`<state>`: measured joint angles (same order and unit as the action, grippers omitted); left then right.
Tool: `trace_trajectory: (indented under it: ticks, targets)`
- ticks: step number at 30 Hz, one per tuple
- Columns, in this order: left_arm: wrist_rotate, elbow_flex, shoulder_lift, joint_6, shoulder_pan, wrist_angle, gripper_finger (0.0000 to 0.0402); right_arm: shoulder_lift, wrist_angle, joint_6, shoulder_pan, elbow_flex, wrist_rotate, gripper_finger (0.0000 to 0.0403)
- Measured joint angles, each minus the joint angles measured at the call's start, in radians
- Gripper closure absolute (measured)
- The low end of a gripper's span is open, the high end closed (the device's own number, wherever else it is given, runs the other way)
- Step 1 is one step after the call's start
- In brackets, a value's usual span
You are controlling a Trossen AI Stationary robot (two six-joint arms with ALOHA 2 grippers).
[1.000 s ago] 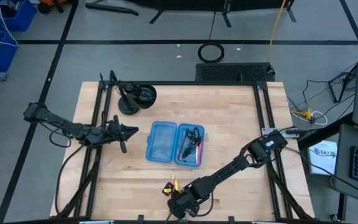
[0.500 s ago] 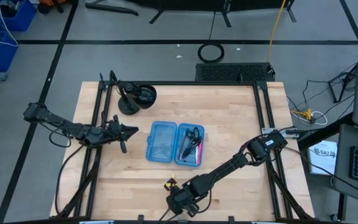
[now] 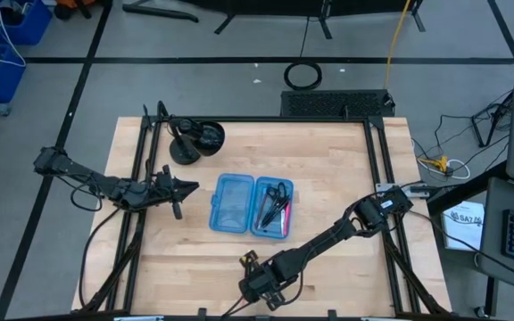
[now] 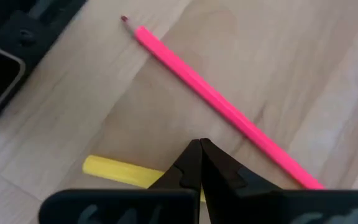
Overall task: Pick & place school supplies into a supply box
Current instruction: Put the yellow pen into the blue box
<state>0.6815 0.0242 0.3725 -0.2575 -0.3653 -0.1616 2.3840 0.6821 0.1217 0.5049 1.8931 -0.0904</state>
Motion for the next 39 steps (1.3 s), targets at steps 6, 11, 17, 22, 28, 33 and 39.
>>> trace_trajectory:
  ticks: [6,11,17,22,28,33,39]
  targets:
    - [0.000,0.000,0.000,-0.014,0.000,0.000,0.0364,-0.009,-0.037,0.015,0.012,-0.001,-0.038,0.0403]
    - [-0.001,0.000,0.000,-0.010,0.000,0.001,0.0364,-0.021,-0.058,0.034,0.013,-0.002,-0.078,0.0403]
    - [-0.003,0.000,0.000,-0.012,0.000,0.001,0.0364,-0.040,-0.118,0.051,0.013,-0.004,-0.080,0.0403]
    - [-0.003,0.000,0.000,-0.013,0.000,0.000,0.0364,-0.047,-0.146,0.000,0.017,-0.003,-0.124,0.0403]
    - [-0.003,0.000,0.000,-0.013,0.000,0.001,0.0364,-0.048,-0.125,-0.014,0.013,-0.002,-0.122,0.0403]
    - [-0.003,0.000,0.000,-0.012,0.000,0.001,0.0364,-0.048,-0.058,-0.042,0.005,-0.002,-0.123,0.0403]
    - [-0.003,0.000,0.000,-0.012,0.000,0.001,0.0364,-0.062,-0.077,-0.088,-0.013,-0.085,-0.122,0.0403]
